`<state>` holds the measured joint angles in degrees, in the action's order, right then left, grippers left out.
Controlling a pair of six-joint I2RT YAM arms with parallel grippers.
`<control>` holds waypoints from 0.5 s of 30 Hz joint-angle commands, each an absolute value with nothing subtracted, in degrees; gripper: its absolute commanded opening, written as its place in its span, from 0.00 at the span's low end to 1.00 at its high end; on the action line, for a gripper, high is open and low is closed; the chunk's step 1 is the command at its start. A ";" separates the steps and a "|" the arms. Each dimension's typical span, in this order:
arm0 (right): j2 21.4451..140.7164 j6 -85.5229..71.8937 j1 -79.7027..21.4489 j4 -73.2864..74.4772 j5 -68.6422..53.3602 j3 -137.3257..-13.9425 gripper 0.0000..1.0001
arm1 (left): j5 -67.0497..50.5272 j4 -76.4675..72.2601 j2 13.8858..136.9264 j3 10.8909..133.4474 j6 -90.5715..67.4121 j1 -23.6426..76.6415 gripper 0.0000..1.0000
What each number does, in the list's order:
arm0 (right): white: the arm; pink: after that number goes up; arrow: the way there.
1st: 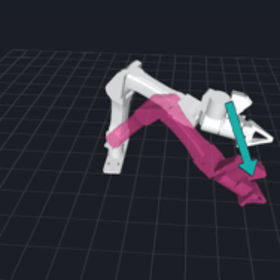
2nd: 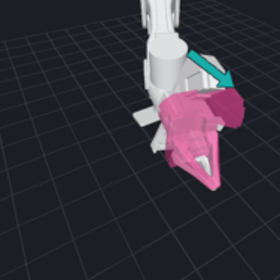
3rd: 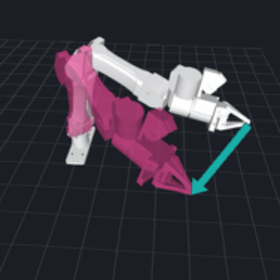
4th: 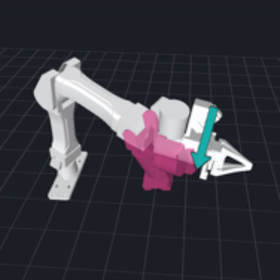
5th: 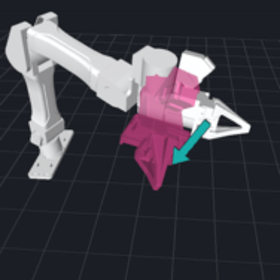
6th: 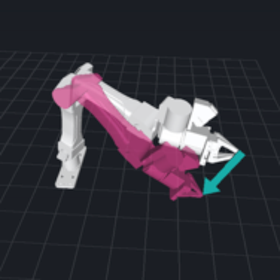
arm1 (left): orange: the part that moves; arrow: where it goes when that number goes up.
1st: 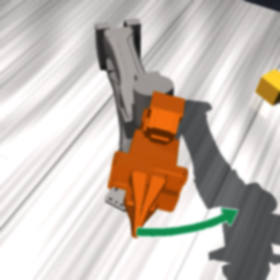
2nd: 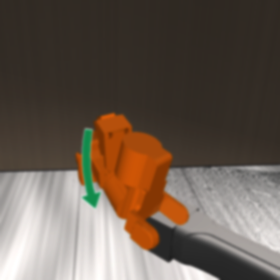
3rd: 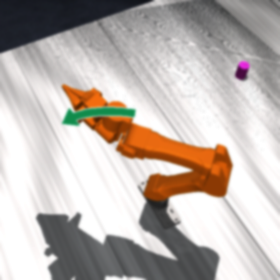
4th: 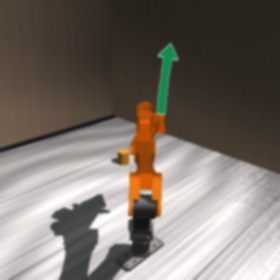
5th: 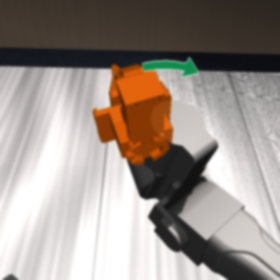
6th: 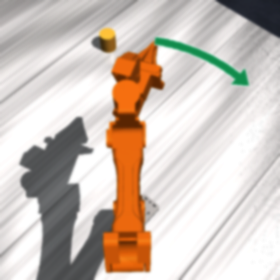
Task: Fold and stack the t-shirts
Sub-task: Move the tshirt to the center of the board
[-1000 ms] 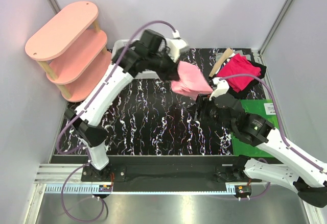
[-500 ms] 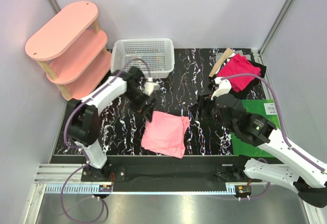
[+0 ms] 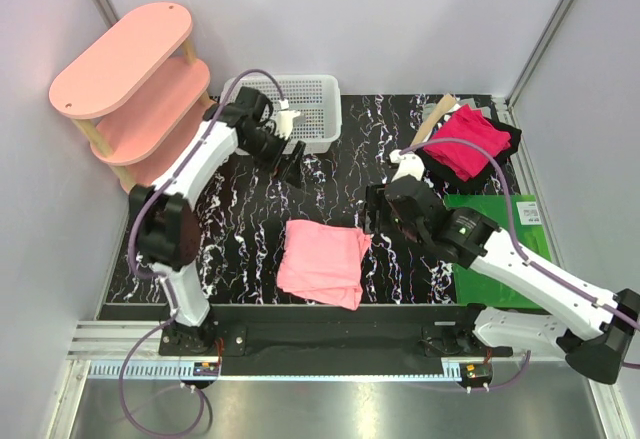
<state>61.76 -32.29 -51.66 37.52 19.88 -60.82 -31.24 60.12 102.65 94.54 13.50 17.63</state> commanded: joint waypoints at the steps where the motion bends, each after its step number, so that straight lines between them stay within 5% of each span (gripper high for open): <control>1: 58.01 -34.01 -52.12 36.47 20.65 -63.28 0.71 | -32.00 59.94 114.04 104.13 12.57 17.32 0.95; 15: 56.77 -39.02 -52.12 39.63 20.74 -57.49 0.72 | -23.56 62.93 132.01 131.38 9.49 13.54 0.95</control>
